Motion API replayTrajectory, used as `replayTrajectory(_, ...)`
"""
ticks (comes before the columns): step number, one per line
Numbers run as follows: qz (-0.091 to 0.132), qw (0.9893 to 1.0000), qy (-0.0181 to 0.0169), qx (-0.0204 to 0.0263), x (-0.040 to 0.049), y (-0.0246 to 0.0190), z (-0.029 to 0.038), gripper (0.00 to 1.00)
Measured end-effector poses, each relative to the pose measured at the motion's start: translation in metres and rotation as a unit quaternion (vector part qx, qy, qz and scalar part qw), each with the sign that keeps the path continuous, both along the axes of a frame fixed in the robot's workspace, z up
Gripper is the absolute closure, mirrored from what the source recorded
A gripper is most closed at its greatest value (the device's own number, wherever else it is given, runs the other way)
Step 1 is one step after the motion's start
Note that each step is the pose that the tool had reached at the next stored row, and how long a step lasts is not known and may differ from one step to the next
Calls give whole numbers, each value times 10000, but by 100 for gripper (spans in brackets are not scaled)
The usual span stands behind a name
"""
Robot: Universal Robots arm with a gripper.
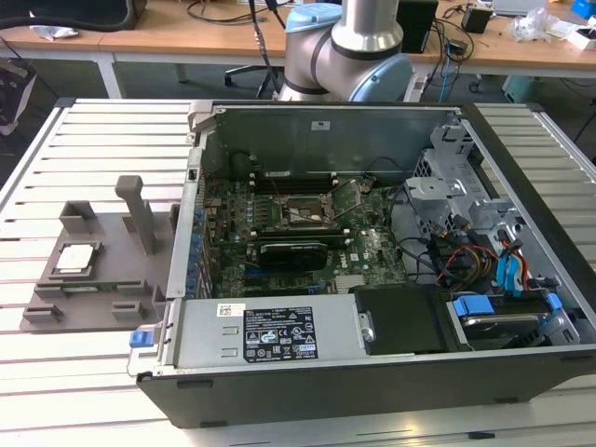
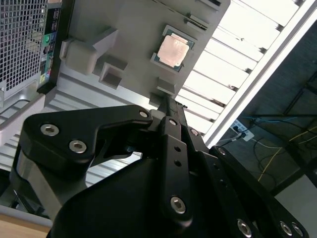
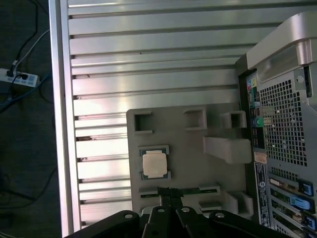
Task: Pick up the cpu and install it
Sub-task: 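Reach for the cpu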
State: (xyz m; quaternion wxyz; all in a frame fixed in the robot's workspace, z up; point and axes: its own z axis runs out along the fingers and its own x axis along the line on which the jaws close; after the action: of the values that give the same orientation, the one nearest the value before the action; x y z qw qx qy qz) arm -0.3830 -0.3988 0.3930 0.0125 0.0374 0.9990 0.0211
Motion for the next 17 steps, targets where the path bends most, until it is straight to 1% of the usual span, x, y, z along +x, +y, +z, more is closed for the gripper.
replayTrajectory(14,0,10000,0,0,-151,0,-2,89)
replayTrajectory(17,0,10000,0,0,-201,0,-1,89)
